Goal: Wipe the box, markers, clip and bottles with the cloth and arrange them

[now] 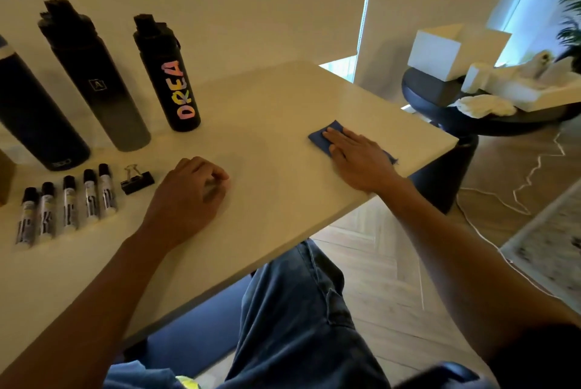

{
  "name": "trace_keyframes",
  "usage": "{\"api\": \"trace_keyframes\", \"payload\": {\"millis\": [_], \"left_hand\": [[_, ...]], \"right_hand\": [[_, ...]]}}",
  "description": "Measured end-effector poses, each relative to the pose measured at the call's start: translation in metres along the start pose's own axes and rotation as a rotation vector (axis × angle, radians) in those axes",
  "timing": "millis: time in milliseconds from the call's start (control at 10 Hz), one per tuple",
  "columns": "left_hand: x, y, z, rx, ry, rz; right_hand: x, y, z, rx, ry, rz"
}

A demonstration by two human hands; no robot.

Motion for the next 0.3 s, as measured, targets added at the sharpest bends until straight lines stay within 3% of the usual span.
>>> {"api": "trace_keyframes", "payload": {"millis": [200,300], "left_hand": [[-0.001,-0.003,0.004,0.001,-0.039,-0.030],[0.000,0.000,0.007,0.013,-0.028,0.019]], "right_hand": [[-0.009,-0.003,0.014,-0.007,-0.082,-0.059],[-0.001,0.027,0.009,0.018,-0.174,0.081]]}}
Point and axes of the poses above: each hand's wrist, its own x-axis towards the middle knuckle, its own z-axis out of the back of the hand, y = z × x, the point moved 9 cm from there along x, towards the middle knuckle, and after that the axes turned 10 degrees about x, right-handed, at the moved point
